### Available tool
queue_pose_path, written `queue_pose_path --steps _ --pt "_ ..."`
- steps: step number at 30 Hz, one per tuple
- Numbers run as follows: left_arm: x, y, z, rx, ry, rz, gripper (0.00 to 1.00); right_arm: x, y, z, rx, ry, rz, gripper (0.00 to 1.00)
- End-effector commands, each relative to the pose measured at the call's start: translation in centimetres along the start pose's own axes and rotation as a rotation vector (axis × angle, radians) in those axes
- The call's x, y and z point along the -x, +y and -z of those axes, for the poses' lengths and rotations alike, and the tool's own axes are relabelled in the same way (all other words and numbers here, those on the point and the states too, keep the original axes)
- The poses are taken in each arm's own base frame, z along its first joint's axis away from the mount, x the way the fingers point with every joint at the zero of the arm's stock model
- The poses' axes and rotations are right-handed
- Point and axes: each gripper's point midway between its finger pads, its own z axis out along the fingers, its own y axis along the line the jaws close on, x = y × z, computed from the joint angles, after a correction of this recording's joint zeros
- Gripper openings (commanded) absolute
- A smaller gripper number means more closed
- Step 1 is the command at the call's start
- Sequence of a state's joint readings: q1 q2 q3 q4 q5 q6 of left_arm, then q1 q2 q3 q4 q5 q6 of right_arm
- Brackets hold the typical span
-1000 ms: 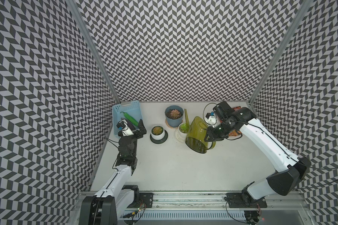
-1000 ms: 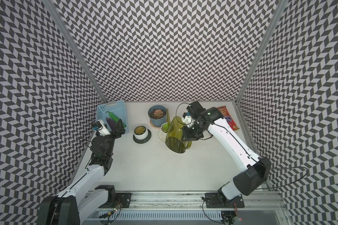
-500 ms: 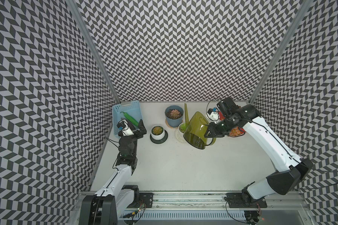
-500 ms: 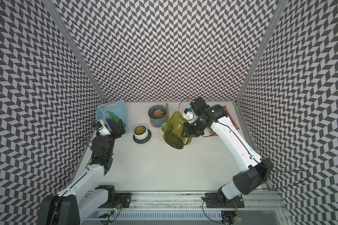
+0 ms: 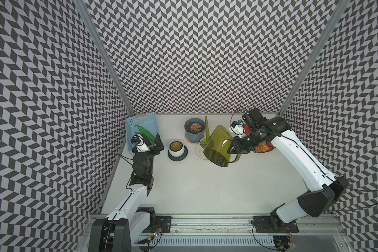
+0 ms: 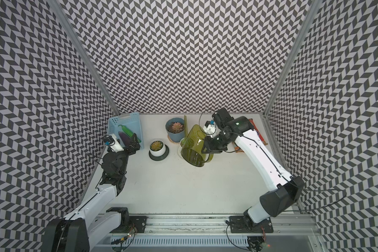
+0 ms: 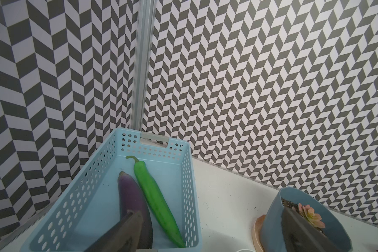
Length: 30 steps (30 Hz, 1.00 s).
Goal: Water the succulent around the soil edge
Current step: Place the watering can at the center of the board.
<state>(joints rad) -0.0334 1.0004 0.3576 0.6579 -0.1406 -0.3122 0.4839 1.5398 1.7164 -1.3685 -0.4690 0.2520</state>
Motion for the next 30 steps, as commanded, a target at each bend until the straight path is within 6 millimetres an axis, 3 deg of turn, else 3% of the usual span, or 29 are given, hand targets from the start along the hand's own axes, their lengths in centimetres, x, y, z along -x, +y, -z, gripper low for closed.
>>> queue_pose_path --steps 1,6,18,23,30 --pt "2.4 -1.7 -0.2 -0.068 -0.055 0.008 1.0 0.5 1.1 0.9 0.04 -0.054 0.053 0.0" --pt "3.1 -4.1 -0.6 -0.176 -0.036 0.025 1.0 -0.5 1.6 0.7 0.044 -0.038 0.07 0.0" --pt "3.7 -5.9 -1.1 -0.239 0.0 0.063 1.0 -1.4 1.9 0.2 0.02 -0.024 0.1 0.01" --pt "4.2 -9.4 -0.3 -0.345 0.037 0.098 1.0 -1.0 2.8 0.4 0.022 -0.041 0.13 0.01" --pt "6.8 -16.6 3.6 -0.554 0.041 0.131 1.0 1.8 5.8 1.3 0.036 -0.117 0.197 0.01"
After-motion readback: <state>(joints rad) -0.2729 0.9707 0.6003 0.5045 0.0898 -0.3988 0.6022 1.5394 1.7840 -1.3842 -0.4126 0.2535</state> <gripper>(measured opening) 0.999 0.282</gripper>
